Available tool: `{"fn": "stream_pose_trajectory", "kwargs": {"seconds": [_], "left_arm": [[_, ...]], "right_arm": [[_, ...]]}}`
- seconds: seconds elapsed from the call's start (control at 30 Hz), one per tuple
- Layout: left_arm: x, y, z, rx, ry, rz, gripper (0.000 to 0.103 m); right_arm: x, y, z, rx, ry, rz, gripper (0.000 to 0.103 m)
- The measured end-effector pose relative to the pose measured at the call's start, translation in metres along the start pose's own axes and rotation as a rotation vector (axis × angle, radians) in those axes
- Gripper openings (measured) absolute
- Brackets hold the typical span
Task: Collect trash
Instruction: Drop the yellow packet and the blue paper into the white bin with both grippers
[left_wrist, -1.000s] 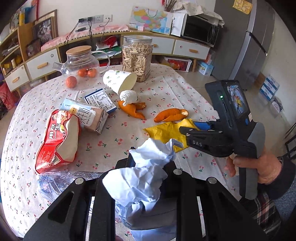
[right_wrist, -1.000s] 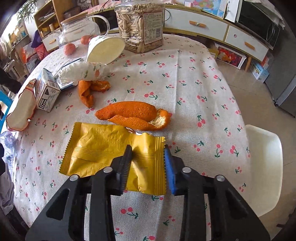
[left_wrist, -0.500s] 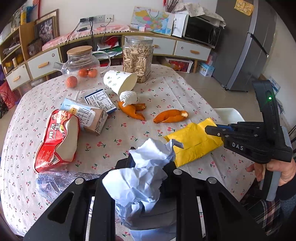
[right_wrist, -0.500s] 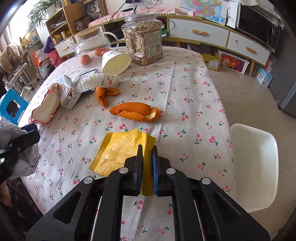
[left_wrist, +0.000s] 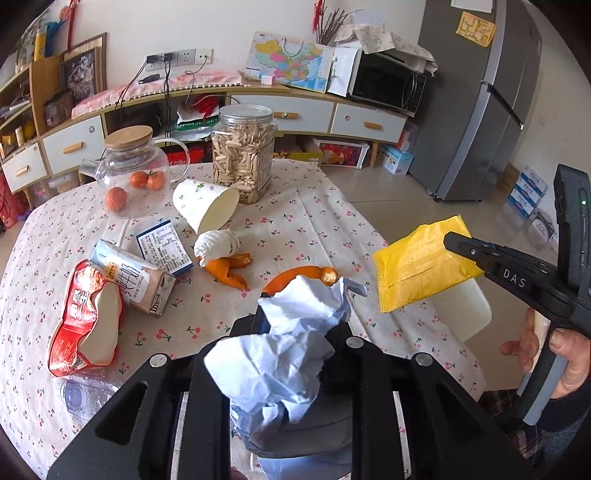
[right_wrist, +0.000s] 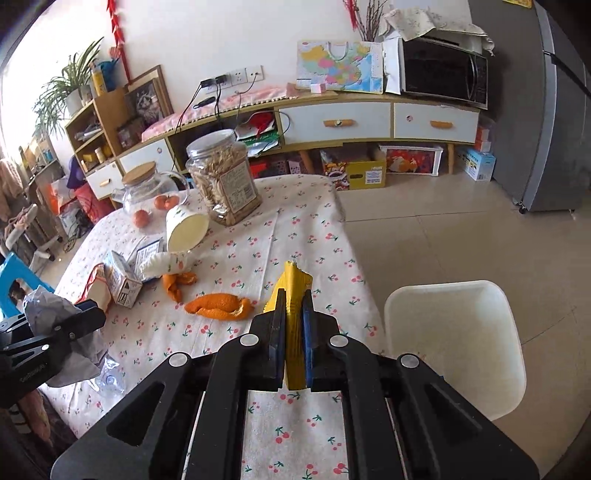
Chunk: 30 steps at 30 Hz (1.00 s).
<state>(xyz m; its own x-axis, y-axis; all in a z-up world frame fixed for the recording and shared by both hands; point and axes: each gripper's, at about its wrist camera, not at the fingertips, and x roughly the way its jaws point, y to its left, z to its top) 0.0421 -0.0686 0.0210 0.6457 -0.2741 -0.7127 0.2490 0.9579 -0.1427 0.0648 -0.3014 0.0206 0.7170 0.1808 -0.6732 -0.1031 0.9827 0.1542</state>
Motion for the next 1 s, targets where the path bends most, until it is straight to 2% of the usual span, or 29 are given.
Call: {"fn": "stream_pose_trajectory", "kwargs": {"seconds": [0.27,0.53,0.6,0.67,0.7,0.73,0.8,0.93,1.0], "left_arm": [[0.01,-0.037,0.029,0.034,-0.034,-0.047,0.022],[0.034,-0.089,0.042,0.086,-0.018,-0.114,0.022],[0.042,-0.102,0.042,0.101,-0.007,-0.128,0.022],[0.051,-0.116,0.044,0.111,0.005,-0.142,0.022],[0.056,-0.122,0.045,0.114,0.012,-0.15,0.022],[0.061,-0.129,0.046,0.116,0.018,-0.157,0.022],[0.069,-0.141,0.048,0.121,0.027,-0.171,0.022],[0.085,-0.166,0.053,0.133,0.043,-0.197,0.022],[0.093,-0.179,0.055,0.144,0.051,-0.206,0.022]], "right_arm": [[-0.024,-0.048,0.01,0.068,-0.09,-0.143,0.007],[-0.036,-0.107,0.003,0.168,-0.082,-0.301,0.008],[-0.033,-0.118,0.001,0.189,-0.056,-0.355,0.015],[-0.033,-0.128,-0.001,0.211,-0.038,-0.394,0.027],[-0.034,-0.133,-0.002,0.222,-0.034,-0.409,0.036],[-0.036,-0.138,-0.003,0.235,-0.036,-0.426,0.054],[-0.042,-0.147,-0.004,0.256,-0.056,-0.456,0.06],[-0.055,-0.163,-0.007,0.293,-0.093,-0.557,0.081],[-0.06,-0.172,-0.007,0.313,-0.11,-0.6,0.084]]}}
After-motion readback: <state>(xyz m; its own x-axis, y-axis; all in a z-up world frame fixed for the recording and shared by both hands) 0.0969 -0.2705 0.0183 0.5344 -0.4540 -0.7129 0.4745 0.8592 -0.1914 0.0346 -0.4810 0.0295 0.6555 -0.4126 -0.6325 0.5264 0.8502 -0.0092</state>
